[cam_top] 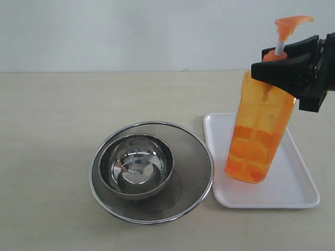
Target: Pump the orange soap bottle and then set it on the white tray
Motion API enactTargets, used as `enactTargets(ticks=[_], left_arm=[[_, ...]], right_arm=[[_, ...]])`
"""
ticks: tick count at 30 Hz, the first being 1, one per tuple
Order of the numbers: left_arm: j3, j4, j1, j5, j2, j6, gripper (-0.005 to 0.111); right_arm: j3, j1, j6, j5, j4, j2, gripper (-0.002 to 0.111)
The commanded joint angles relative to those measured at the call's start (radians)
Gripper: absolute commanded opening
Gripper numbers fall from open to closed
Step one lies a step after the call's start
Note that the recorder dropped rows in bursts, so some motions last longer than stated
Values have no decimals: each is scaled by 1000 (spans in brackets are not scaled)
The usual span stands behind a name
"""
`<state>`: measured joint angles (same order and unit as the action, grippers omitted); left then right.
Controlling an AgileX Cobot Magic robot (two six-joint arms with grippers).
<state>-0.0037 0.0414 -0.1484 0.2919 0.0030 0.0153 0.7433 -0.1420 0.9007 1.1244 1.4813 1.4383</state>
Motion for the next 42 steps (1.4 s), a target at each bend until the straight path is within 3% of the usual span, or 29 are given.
enactTargets(ticks=[1, 20, 31, 34, 40, 42], left_arm=[[4, -8, 3, 2, -3, 4, 5], [4, -8, 3, 2, -3, 4, 5], [4, -8, 3, 2, -3, 4, 5], [4, -8, 3, 2, -3, 4, 5], [4, -8, 3, 2, -3, 4, 5], [4, -8, 3, 2, -3, 4, 5]], right_arm=[[83, -34, 41, 92, 19, 23, 0], [225, -38, 53, 97, 197, 181, 0], [225, -38, 74, 97, 220, 190, 0], [225, -38, 77, 97, 234, 190, 10], [225, -38, 87, 97, 223, 190, 58], [225, -38, 92, 97, 211, 190, 65]])
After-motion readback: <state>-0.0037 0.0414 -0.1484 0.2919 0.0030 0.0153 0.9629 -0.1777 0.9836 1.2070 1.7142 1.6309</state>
